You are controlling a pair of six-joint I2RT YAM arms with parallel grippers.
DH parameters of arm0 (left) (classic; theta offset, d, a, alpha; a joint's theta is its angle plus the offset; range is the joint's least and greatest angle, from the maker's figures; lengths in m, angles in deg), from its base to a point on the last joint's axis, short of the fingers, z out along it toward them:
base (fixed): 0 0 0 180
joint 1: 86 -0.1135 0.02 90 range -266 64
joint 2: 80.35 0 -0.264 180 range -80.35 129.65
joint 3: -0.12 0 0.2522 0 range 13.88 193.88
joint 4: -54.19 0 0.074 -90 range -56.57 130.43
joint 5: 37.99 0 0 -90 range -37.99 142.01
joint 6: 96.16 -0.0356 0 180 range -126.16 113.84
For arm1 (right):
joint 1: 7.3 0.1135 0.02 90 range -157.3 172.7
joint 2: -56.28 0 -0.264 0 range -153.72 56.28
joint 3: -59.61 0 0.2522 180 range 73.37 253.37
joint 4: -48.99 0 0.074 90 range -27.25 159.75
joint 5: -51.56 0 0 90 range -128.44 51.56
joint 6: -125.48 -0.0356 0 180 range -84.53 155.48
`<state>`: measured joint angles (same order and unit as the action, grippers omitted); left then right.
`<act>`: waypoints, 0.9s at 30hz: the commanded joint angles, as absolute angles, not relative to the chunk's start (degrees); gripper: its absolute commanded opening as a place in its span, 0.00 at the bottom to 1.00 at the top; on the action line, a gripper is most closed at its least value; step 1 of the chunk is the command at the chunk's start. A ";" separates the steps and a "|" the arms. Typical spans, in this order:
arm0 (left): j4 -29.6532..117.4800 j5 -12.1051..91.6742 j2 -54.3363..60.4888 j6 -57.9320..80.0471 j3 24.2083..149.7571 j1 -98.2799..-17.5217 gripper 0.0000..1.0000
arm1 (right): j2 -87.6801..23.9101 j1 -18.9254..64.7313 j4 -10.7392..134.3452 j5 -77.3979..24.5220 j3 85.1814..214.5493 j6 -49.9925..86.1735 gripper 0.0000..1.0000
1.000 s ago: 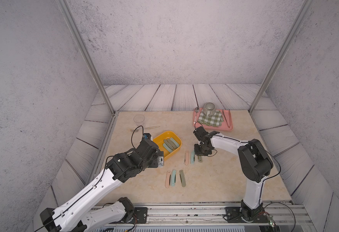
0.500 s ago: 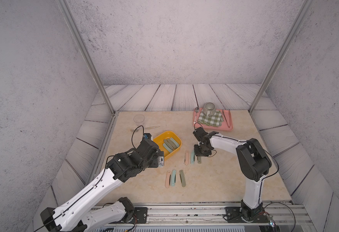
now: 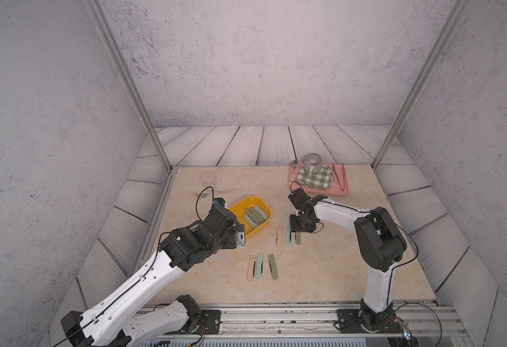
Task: Take the fruit knife out of the storage box
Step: Place the fruit knife at the center of the board.
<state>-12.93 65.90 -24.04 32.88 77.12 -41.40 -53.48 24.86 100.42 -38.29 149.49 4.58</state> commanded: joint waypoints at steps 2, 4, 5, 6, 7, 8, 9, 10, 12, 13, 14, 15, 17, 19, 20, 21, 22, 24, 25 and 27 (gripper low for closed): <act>-11.28 64.49 -23.54 33.61 75.82 -43.25 0.99 | -49.23 24.69 104.46 -38.52 152.78 6.33 0.69; -10.47 63.80 -22.80 33.32 75.44 -44.06 0.99 | -48.18 24.69 105.50 -38.57 153.54 6.88 0.81; -10.02 63.64 -22.38 33.17 75.29 -44.36 0.99 | -47.80 24.66 106.08 -38.69 153.94 7.07 0.86; -9.48 63.56 -21.80 32.97 75.17 -44.73 0.99 | -47.38 24.71 106.69 -38.59 154.41 7.30 0.94; -9.14 63.43 -21.08 32.62 75.16 -45.08 0.99 | -46.96 24.69 107.16 -38.52 154.78 7.56 0.99; -8.85 63.23 -20.32 32.35 75.22 -45.37 0.99 | -46.60 24.69 107.54 -38.45 154.99 7.73 0.99; -8.62 62.92 -19.31 32.15 75.23 -45.99 0.99 | -46.26 24.69 108.24 -38.44 155.43 7.87 0.99; -8.46 62.26 -18.05 31.90 75.54 -46.53 0.99 | -45.76 24.69 108.81 -38.52 155.69 8.03 0.99; -8.48 61.05 -15.37 31.98 76.21 -47.73 0.99 | -44.72 24.68 109.67 -38.68 156.12 8.22 0.99; -8.29 60.90 -14.15 31.99 76.50 -48.06 0.99 | -44.14 24.69 110.09 -38.70 156.33 8.36 0.99; -8.06 60.81 -12.87 32.26 76.67 -48.49 0.99 | -43.35 24.65 110.42 -38.70 156.48 8.56 0.99; -7.72 60.74 -11.53 32.48 76.72 -49.09 0.99 | -42.50 24.65 110.56 -38.48 156.50 8.81 0.99; -6.00 60.23 -9.49 32.51 76.79 -49.95 0.99 | -41.04 24.69 111.06 -38.13 156.68 9.28 0.99; -4.18 59.67 -7.16 32.18 77.07 -50.71 0.99 | -39.87 24.67 111.89 -37.99 157.17 9.58 0.99; -3.45 59.11 -5.41 31.79 77.54 -51.20 0.98 | -39.41 24.69 112.29 -37.78 157.41 9.80 0.99; -3.00 58.54 -3.46 31.51 78.23 -51.68 0.98 | -38.99 24.69 112.62 -37.73 157.57 9.89 0.99; -2.98 58.09 -1.82 31.11 78.95 -51.99 0.97 | -38.58 24.69 112.87 -37.68 157.72 10.05 0.99; -2.91 57.31 2.44 30.65 80.55 -52.82 0.96 | -37.84 24.69 113.61 -37.43 158.13 10.32 0.99; -2.54 56.75 3.95 30.52 80.99 -53.09 0.96 | -37.61 24.69 113.88 -37.25 158.20 10.44 0.99; -1.31 56.16 7.28 30.27 81.99 -53.56 0.95 | -37.12 24.70 114.21 -36.76 158.25 10.81 0.99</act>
<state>-2.79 57.71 4.55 31.51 80.20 -52.83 -38.70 24.86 111.64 -37.70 157.29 9.61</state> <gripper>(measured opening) 0.950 0.989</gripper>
